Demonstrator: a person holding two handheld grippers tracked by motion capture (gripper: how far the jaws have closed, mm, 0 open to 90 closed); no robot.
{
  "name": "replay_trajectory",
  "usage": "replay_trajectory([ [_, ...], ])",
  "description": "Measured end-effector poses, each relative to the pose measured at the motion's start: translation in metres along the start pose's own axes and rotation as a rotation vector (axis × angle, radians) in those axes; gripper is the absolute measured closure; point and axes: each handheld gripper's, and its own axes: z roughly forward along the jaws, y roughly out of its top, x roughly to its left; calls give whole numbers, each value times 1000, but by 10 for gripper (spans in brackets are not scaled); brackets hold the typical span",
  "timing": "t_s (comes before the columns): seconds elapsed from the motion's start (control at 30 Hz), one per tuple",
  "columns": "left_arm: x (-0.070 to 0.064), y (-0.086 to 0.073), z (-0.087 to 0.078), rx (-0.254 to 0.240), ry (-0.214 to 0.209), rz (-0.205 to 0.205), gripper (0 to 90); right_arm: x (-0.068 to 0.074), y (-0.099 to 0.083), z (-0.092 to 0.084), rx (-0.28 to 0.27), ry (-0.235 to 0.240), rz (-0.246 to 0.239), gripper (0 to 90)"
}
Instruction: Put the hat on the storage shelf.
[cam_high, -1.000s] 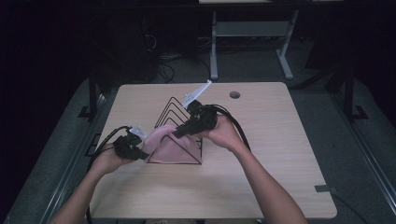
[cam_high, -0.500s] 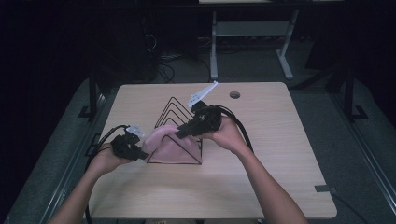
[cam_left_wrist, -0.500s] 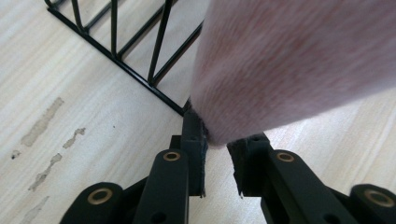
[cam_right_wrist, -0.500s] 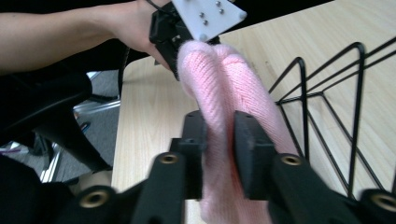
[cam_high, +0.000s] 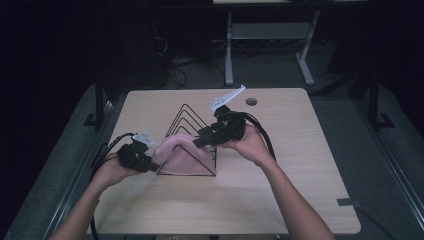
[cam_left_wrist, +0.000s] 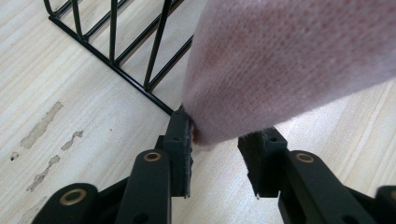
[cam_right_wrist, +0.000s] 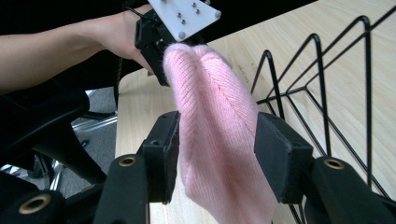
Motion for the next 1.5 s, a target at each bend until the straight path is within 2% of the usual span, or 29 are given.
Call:
replay_trajectory([
  [0.17, -1, 0, -2, -6, -4, 6, 630, 0, -3, -5, -1, -6, 8, 497],
  [0.27, -2, 1, -5, -2, 9, 19, 602, -1, -5, -9, -4, -26, -5, 498],
  [0.43, -3, 2, -8, -16, 13, 14, 582, -3, -8, -13, -4, -43, 6, 485],
  [0.5, -4, 2, -10, -17, 18, 25, 576, -5, -12, -17, -6, -53, 18, 472],
  [0.73, -6, 2, -10, -26, 13, 14, 553, -9, -20, -28, -17, -80, 38, 438],
  [0.87, -6, 1, -11, -28, 7, 16, 532, -11, -27, -37, -14, -101, 58, 413],
  [1.0, -8, -1, -11, -37, 9, 2, 514, -15, -38, -45, -21, -125, 76, 388],
  [1.07, -8, -1, -12, -32, 12, 20, 509, -15, -42, -48, -26, -132, 92, 378],
  [1.1, -9, -1, -12, -41, 10, 8, 504, -17, -46, -51, -26, -140, 97, 369],
  [1.13, -9, -1, -13, -33, 10, 21, 502, -17, -49, -52, -28, -145, 105, 362],
  [1.37, -13, -4, -14, -44, 13, 14, 487, -22, -72, -63, -34, -163, 146, 350],
  [1.4, -13, -5, -14, -51, 10, 3, 484, -23, -75, -65, -29, -167, 153, 349],
  [1.5, -12, -8, -15, -43, 17, 13, 475, -23, -85, -69, -27, -179, 167, 334],
])
